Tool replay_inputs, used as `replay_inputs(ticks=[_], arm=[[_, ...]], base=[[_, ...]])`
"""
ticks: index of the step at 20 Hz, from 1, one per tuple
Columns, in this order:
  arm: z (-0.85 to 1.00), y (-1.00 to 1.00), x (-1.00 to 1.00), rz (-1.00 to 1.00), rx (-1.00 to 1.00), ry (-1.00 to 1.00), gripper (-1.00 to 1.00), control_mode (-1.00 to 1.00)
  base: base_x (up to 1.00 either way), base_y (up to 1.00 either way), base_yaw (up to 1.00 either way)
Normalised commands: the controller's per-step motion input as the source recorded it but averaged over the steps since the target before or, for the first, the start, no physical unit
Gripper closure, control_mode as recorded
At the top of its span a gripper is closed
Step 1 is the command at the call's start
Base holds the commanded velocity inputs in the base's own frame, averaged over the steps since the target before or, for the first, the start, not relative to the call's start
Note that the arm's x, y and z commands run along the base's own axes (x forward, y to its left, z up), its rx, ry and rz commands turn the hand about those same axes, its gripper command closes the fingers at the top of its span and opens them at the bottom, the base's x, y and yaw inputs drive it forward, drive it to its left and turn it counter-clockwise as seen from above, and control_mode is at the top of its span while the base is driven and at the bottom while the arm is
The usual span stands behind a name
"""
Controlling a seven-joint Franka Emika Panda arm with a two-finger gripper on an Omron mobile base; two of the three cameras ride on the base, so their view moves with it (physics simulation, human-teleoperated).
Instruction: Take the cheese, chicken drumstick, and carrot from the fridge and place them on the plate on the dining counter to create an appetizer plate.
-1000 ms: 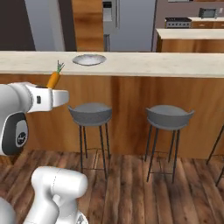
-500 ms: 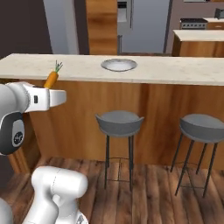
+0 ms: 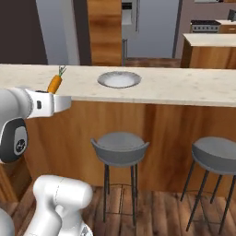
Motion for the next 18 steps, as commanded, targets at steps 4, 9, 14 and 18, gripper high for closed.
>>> replay_inputs(ticks=[4, 9, 14, 18], arm=[[0.0, 0.0, 0.0, 0.0, 0.0, 0.0, 1.0, 1.0], [0.0, 0.0, 0.0, 0.0, 0.0, 0.0, 1.0, 1.0], [0.0, 0.0, 0.0, 0.0, 0.0, 0.0, 1.0, 1.0], [0.0, 0.0, 0.0, 0.0, 0.0, 0.0, 1.0, 1.0]], base=[[0.87, -0.26, 0.0], [0.87, -0.39, 0.0], [0.72, -0.38, 0.09], [0.56, -0.32, 0.16]])
